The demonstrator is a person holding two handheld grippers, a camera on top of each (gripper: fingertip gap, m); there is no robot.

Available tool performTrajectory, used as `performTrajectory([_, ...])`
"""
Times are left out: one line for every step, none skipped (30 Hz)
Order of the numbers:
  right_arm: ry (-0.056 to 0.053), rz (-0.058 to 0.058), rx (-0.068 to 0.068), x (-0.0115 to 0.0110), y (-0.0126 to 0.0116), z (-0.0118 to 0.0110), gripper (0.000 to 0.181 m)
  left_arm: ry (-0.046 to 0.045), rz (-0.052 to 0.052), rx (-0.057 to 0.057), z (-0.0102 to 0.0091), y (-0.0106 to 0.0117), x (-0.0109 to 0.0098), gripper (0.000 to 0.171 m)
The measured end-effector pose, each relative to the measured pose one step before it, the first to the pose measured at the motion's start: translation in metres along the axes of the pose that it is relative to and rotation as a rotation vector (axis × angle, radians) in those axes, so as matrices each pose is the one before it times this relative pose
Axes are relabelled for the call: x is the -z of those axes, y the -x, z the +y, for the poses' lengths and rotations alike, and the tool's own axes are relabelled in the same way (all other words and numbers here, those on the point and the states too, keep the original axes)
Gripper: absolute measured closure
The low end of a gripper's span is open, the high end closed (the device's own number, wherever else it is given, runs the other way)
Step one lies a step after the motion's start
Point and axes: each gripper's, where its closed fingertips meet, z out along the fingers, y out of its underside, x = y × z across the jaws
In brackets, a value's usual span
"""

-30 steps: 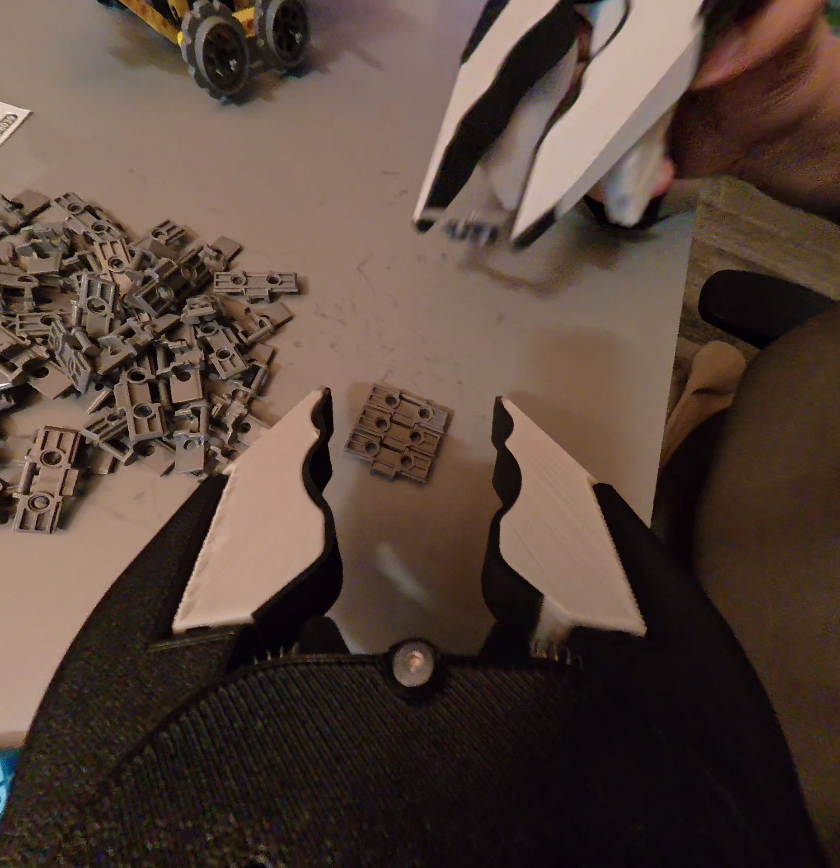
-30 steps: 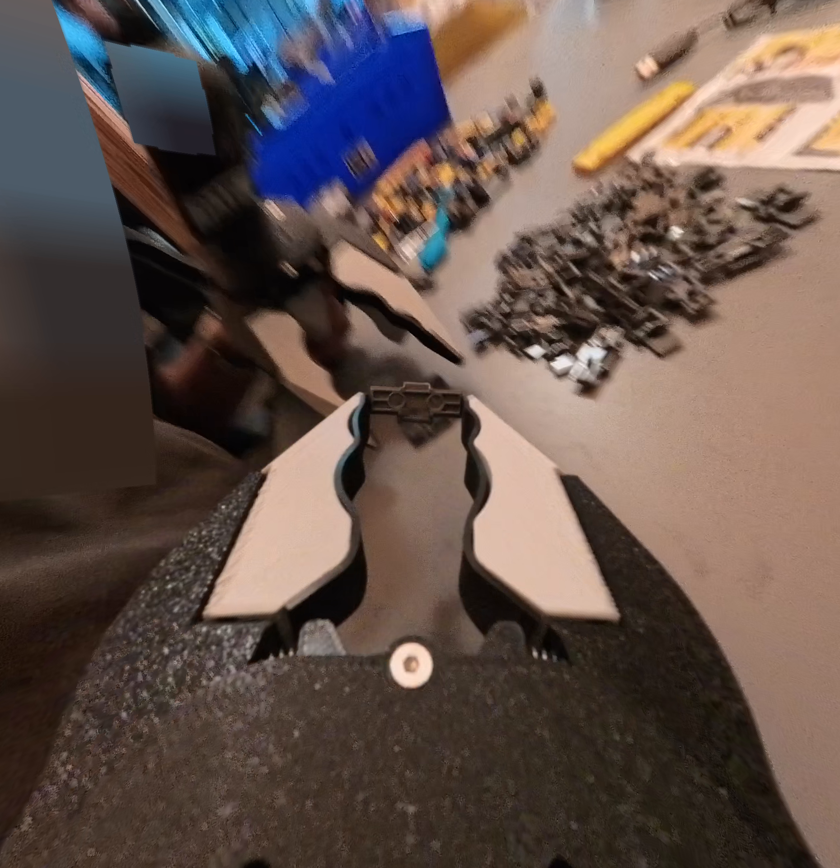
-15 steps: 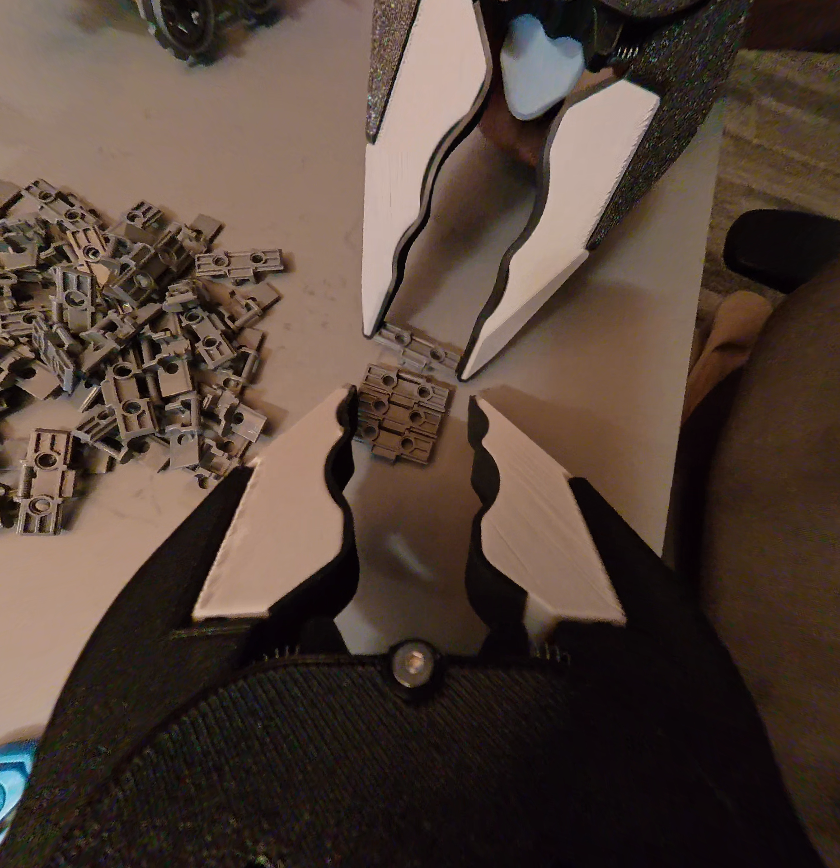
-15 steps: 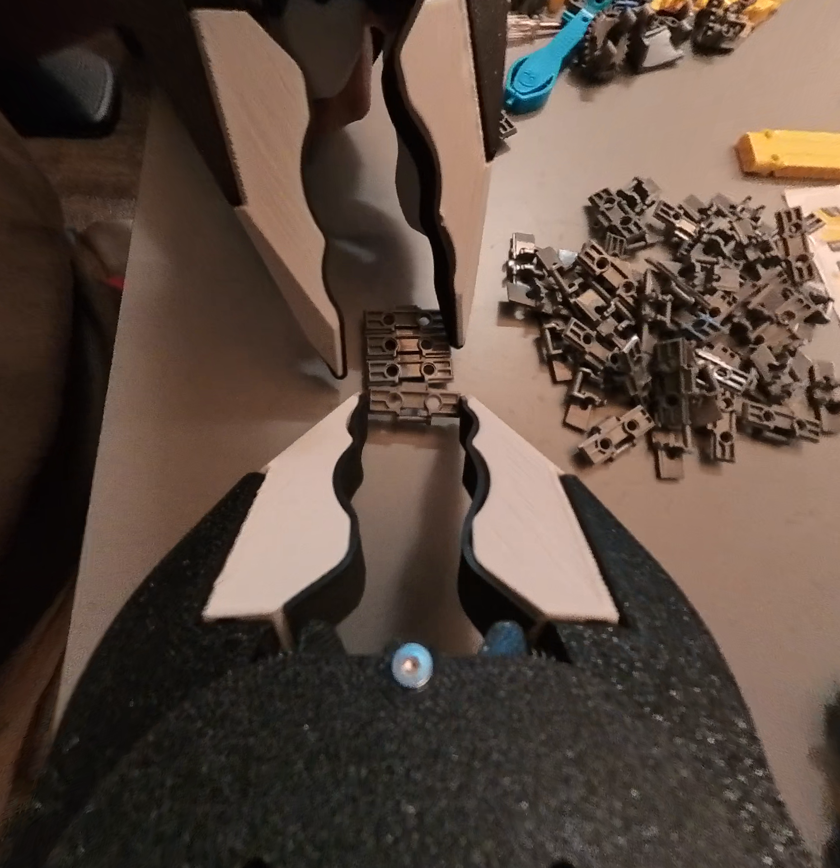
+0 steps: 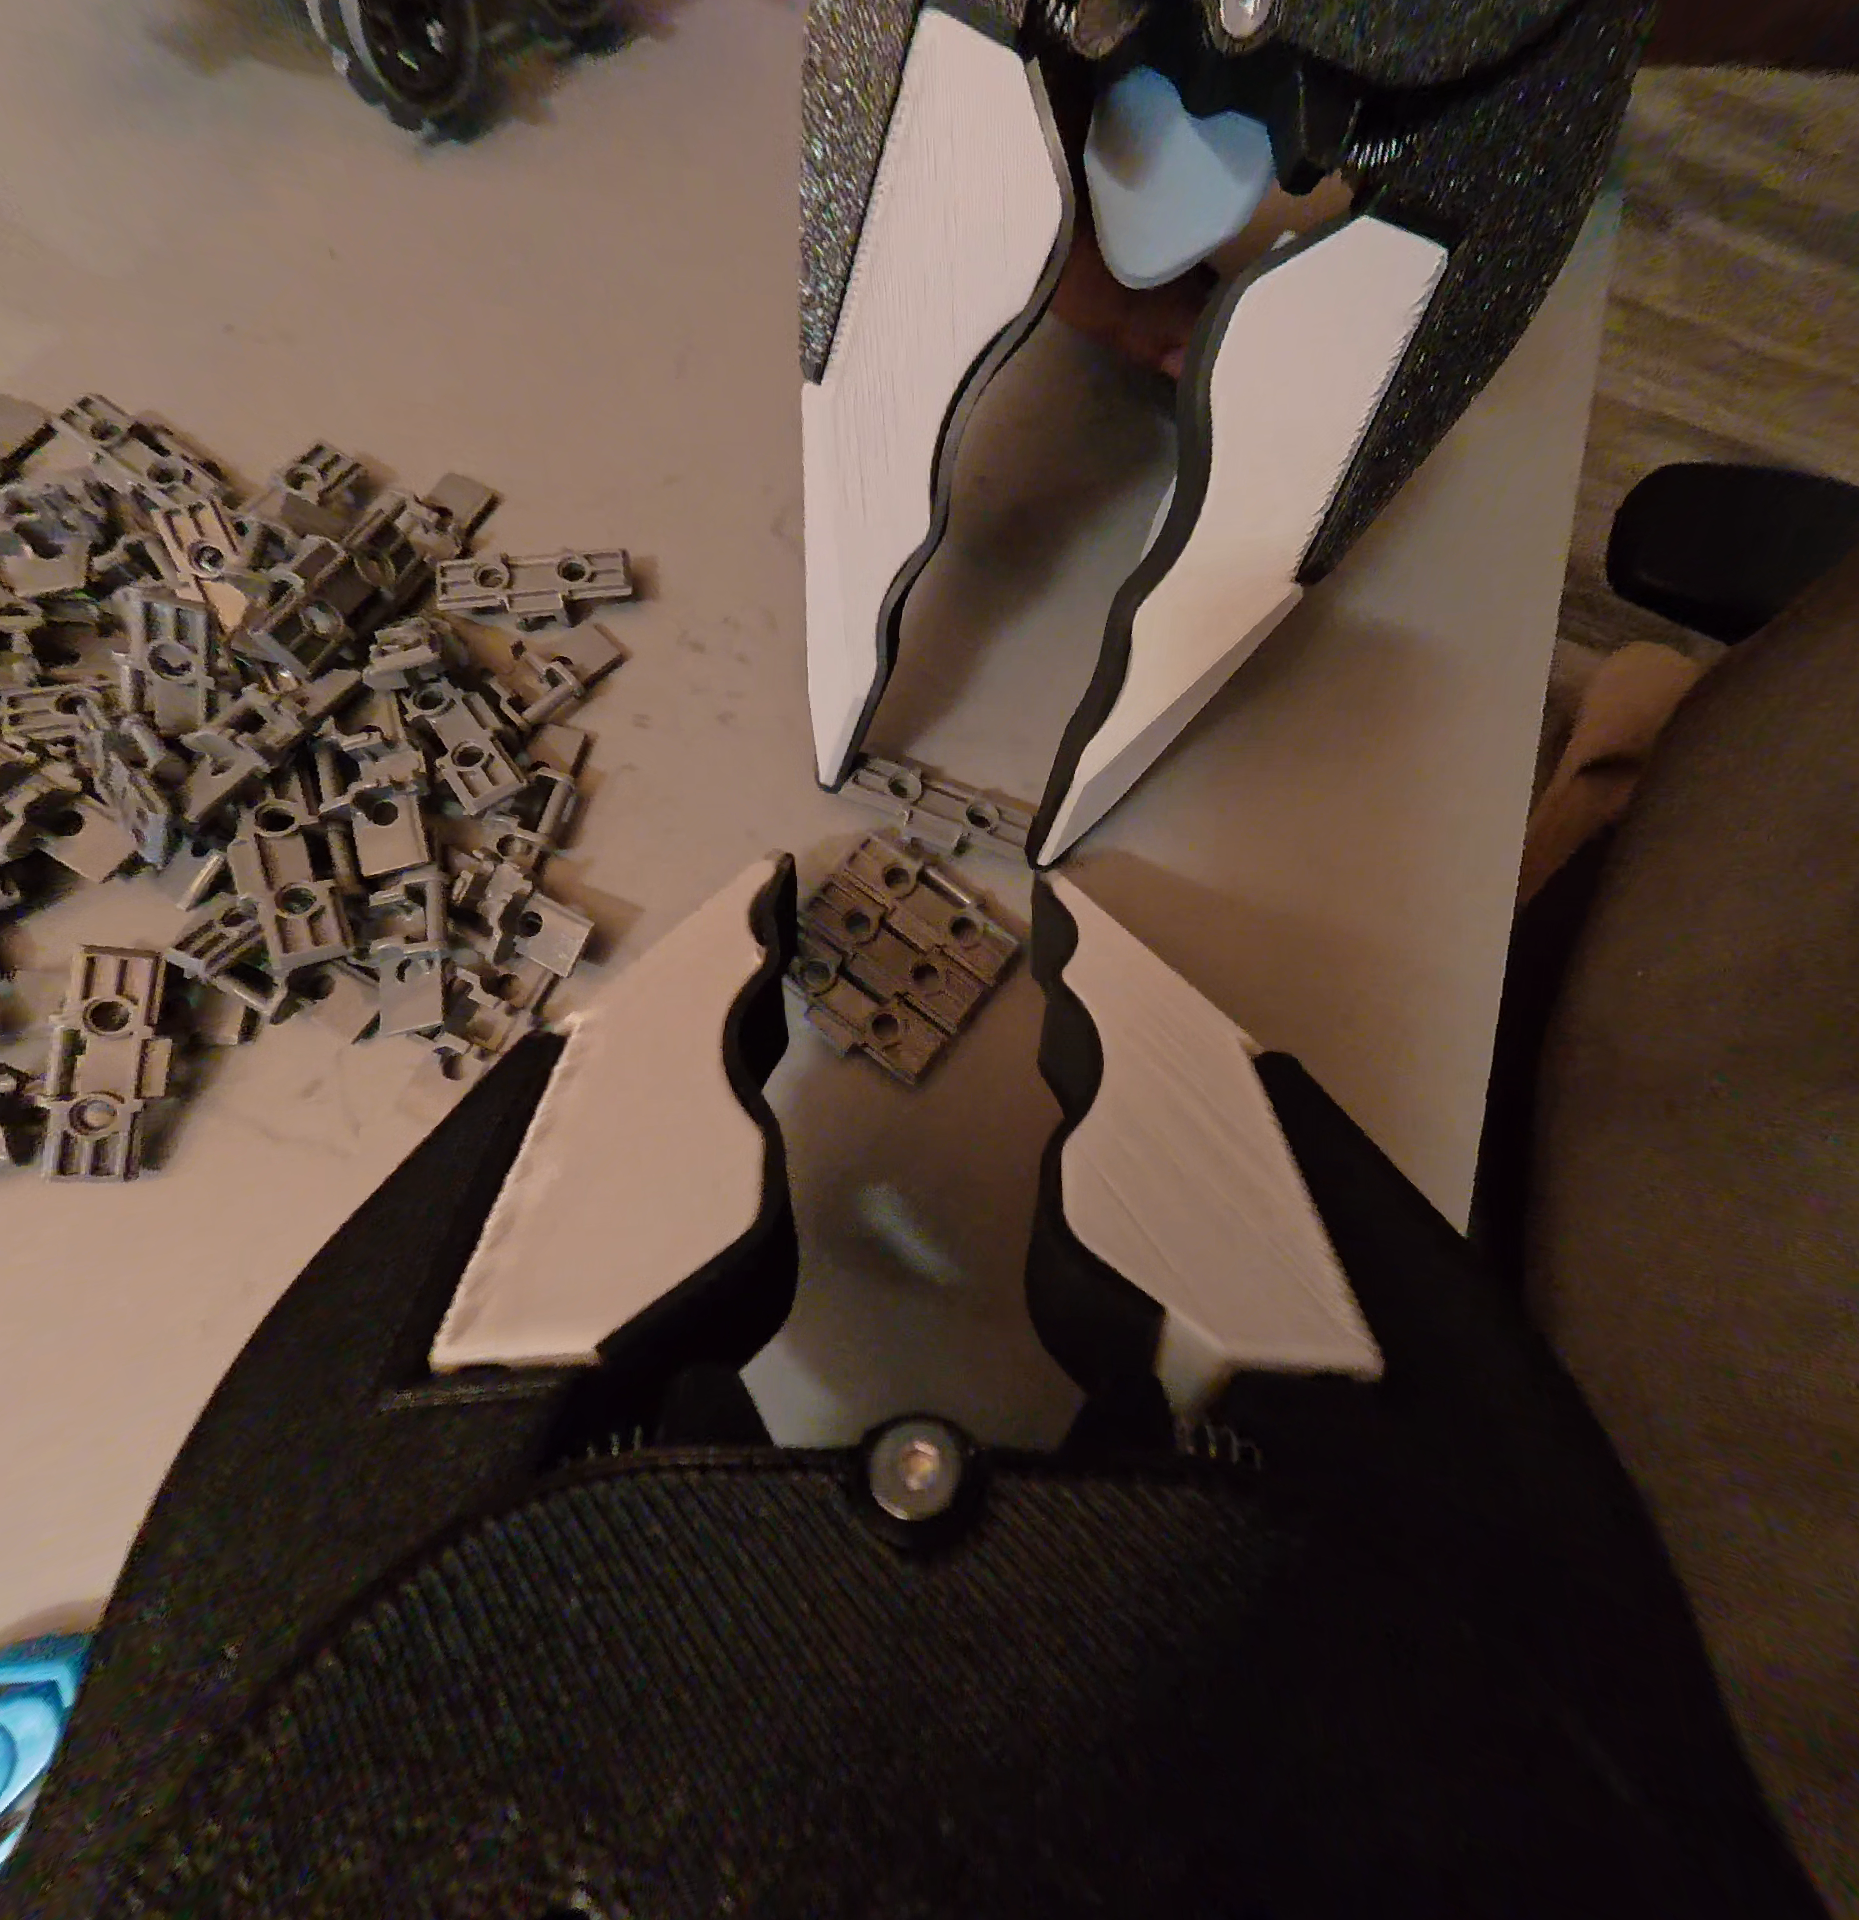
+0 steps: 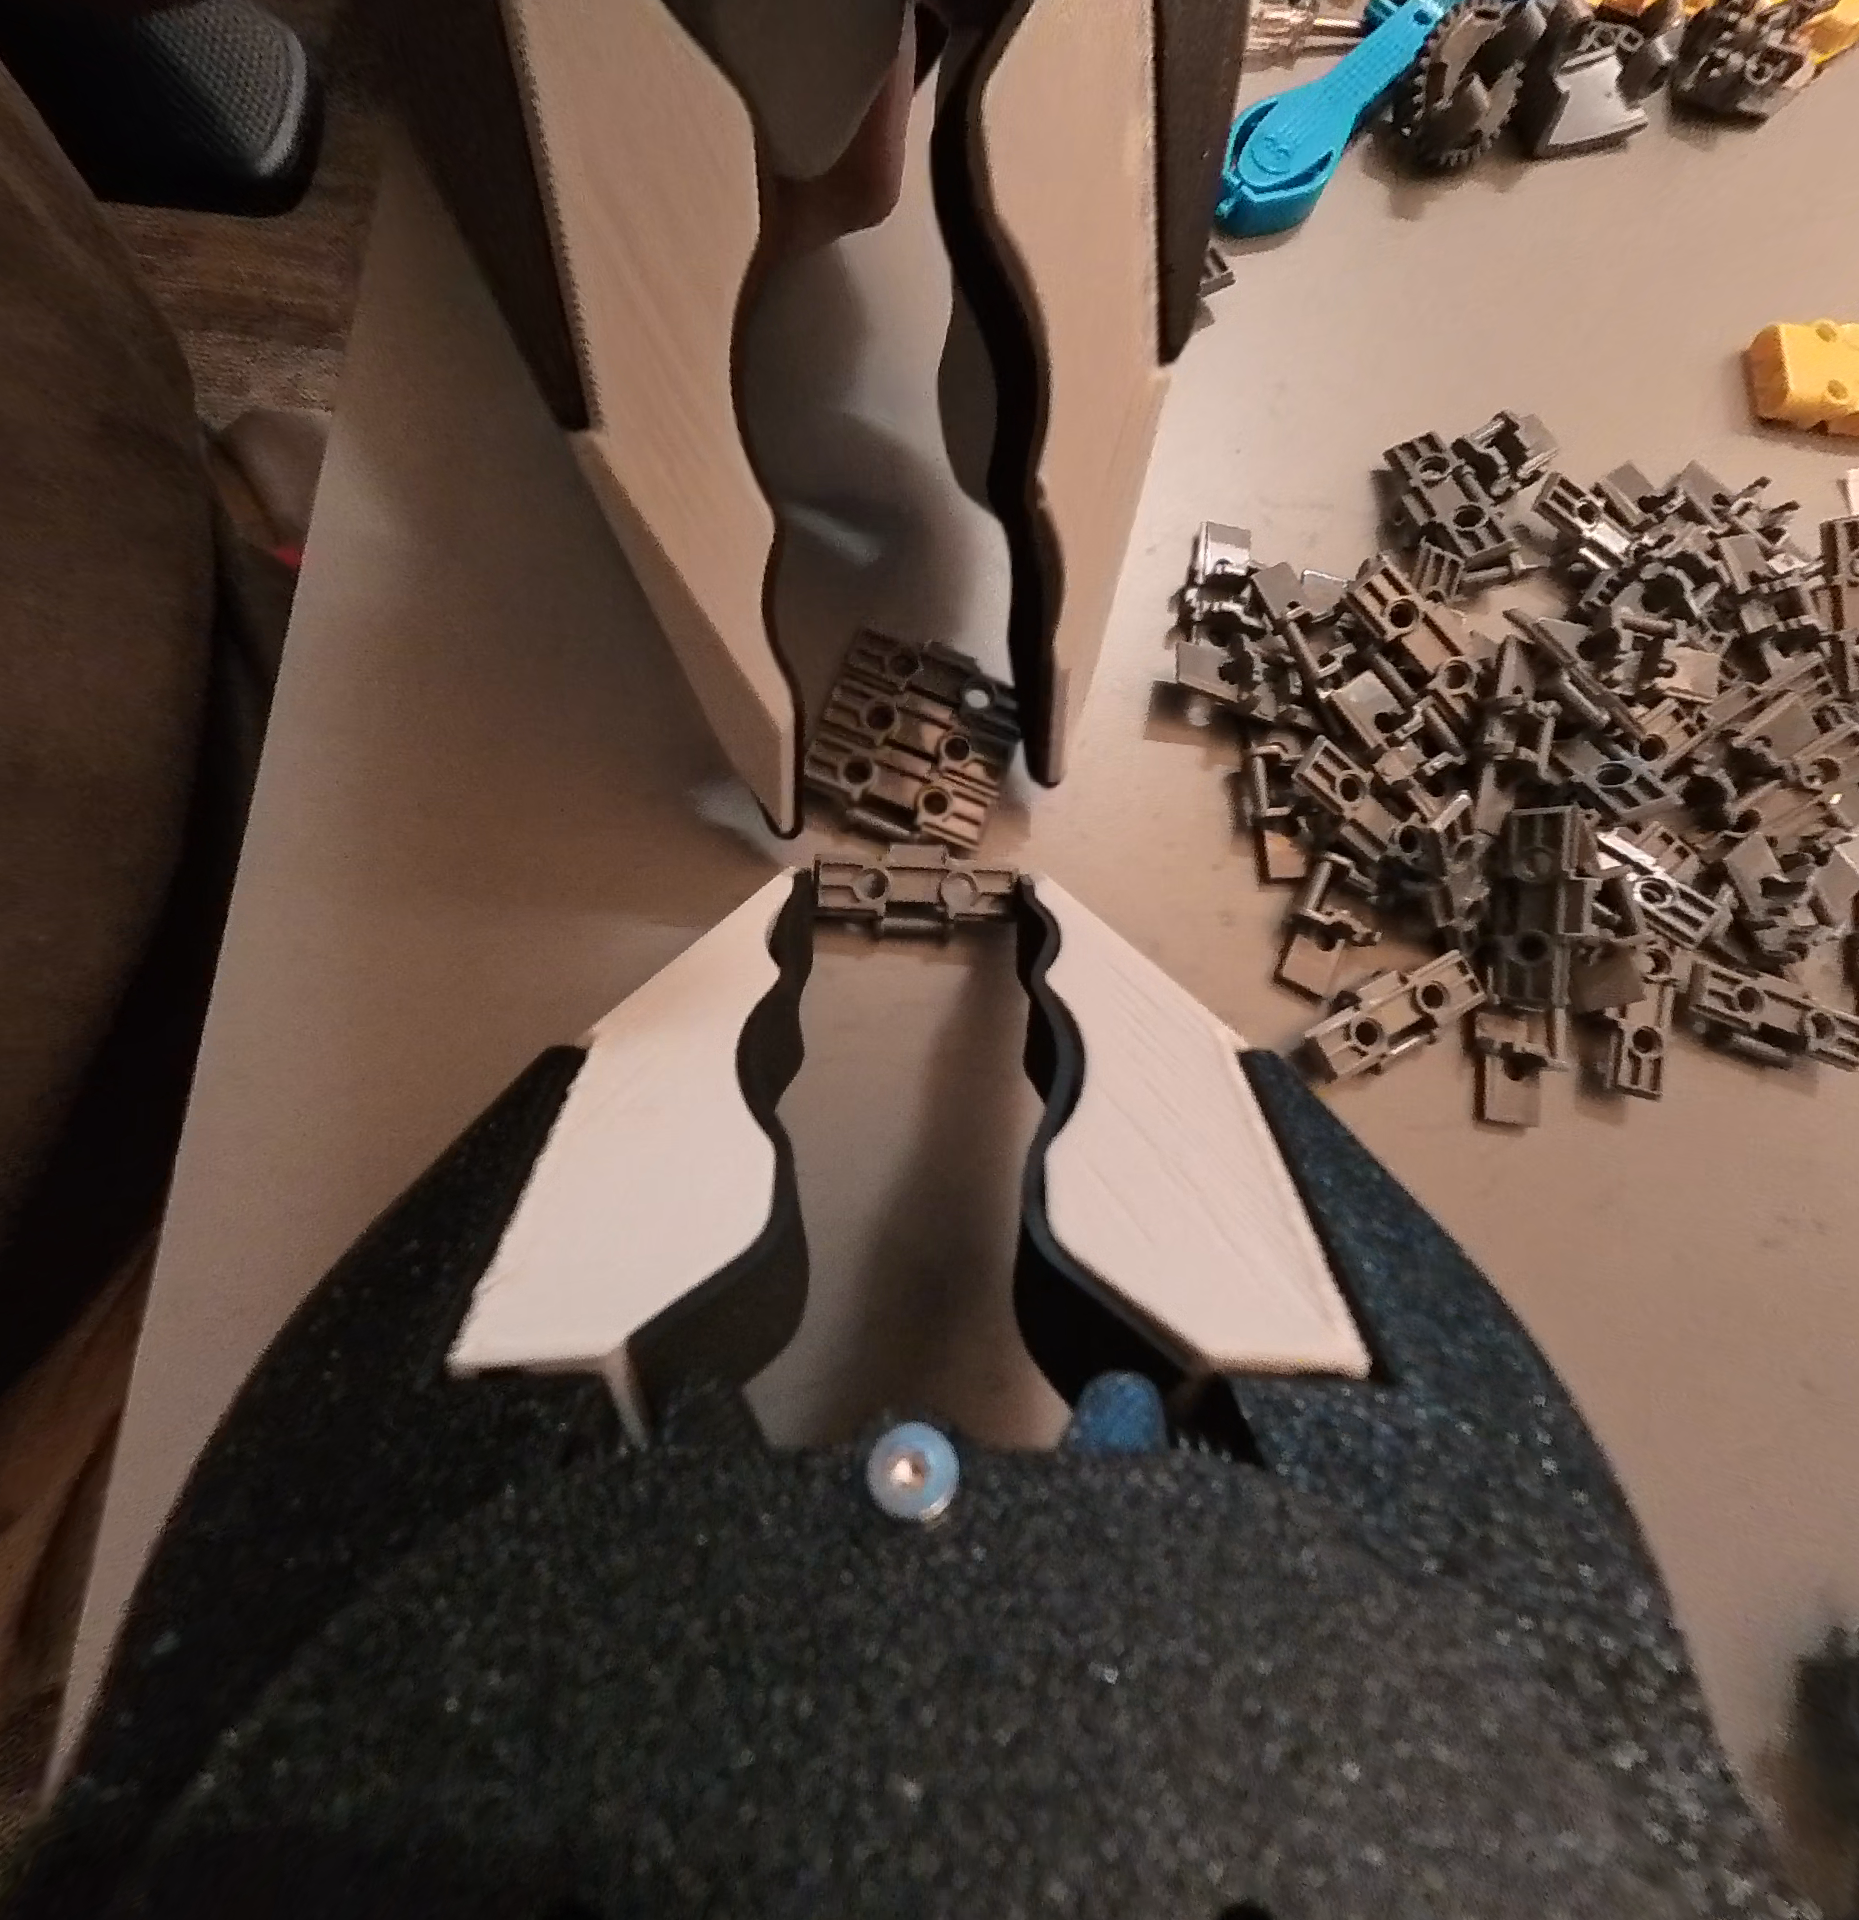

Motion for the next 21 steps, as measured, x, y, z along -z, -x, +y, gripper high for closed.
performTrajectory([-0.0005,0.0013,-0.0037,0.00041,0.00080,-0.00029,0.142,-0.01369,-0.0001,0.0038,-0.00152,0.00042,0.00145,0.127])
performTrajectory([-0.0014,0.0010,-0.0058,0.00042,0.00063,-0.00043,0.142,-0.01131,0.0020,0.0057,-0.00136,0.00050,0.00123,0.125])
performTrajectory([-0.0021,-0.0026,-0.0090,0.00035,0.00100,-0.00066,0.142,-0.00614,0.0044,0.0044,-0.00064,0.00013,0.00096,0.123])
performTrajectory([-0.0027,-0.0052,-0.0112,0.00032,0.00124,-0.00099,0.142,0.00503,-0.0009,-0.0038,0.00123,0.00088,0.00046,0.121])
performTrajectory([-0.0035,-0.0044,-0.0113,0.00038,0.00134,-0.00129,0.142,0.01609,-0.0140,-0.0138,0.00327,0.00255,0.00017,0.118])
performTrajectory([-0.0032,-0.0016,-0.0100,0.00044,0.00115,-0.00123,0.142,0.02171,-0.0238,-0.0206,0.00440,0.00361,0.00019,0.115])
performTrajectory([-0.0022,0.0036,-0.0090,0.00035,0.00032,-0.00124,0.142,0.02023,-0.0254,-0.0195,0.00423,0.00373,0.00020,0.113])
performTrajectory([-0.0002,0.0062,-0.0086,0.00006,0.00006,-0.00083,0.142,0.01163,-0.0111,-0.0128,0.00265,0.00151,0.00016,0.112])
performTrajectory([0.0028,0.0044,-0.0082,-0.00037,0.00002,-0.00034,0.142,-0.00431,0.0025,-0.0026,-0.00034,-0.00041,0.00071,0.112])
performTrajectory([0.0047,0.0053,-0.0077,-0.00058,-0.00018,0.00015,0.142,-0.00747,0.0070,-0.0019,-0.00091,-0.00107,0.00080,0.112])
performTrajectory([0.0048,0.0056,-0.0083,-0.00061,-0.00044,0.00013,0.142,-0.00591,0.0092,-0.0019,-0.00061,-0.00133,0.00071,0.112])
performTrajectory([0.0022,0.0008,-0.0084,-0.00044,0.00048,-0.00032,0.142,-0.00444,0.0103,0.0007,-0.00032,-0.00145,0.00077,0.112])
performTrajectory([-0.0014,-0.0015,-0.0080,-0.00017,0.00083,-0.00072,0.142,-0.00230,0.0109,0.0043,0.00006,-0.00153,0.00059,0.112])
performTrajectory([-0.0022,0.0033,-0.0069,0.00002,0.00009,-0.00056,0.142,-0.00066,0.0096,0.0064,0.00028,-0.00132,0.00056,0.112])
performTrajectory([0.0021,0.0059,-0.0059,-0.00004,-0.00036,0.00009,0.142,-0.00074,0.0069,0.0052,0.00039,-0.00112,0.00052,0.112])
performTrajectory([0.0050,0.0045,-0.0042,-0.00013,-0.00046,0.00063,0.142,-0.00065,0.0037,0.0034,0.00032,-0.00078,0.00056,0.113])
performTrajectory([0.0054,0.0055,-0.0025,-0.00017,-0.00036,0.00074,0.142,0.00068,0.0059,0.0025,0.00066,-0.00137,0.00050,0.113])
performTrajectory([0.0049,0.0036,-0.0018,-0.00026,-0.00018,0.00061,0.142,0.00157,0.0097,0.0029,0.00075,-0.00201,0.00052,0.114])
performTrajectory([0.0026,0.0008,-0.0021,-0.00033,0.00035,0.00023,0.142,0.00018,0.0078,0.0037,0.00059,-0.00173,0.00046,0.114])
performTrajectory([0.0002,0.0010,-0.0027,-0.00019,0.00033,-0.00021,0.142,-0.00056,0.0054,0.0030,0.00049,-0.00139,0.00070,0.115])
performTrajectory([0.0001,0.0005,-0.0023,-0.00014,0.00023,-0.00030,0.142,-0.00157,0.0073,0.0024,0.00043,-0.00167,0.00086,0.115])
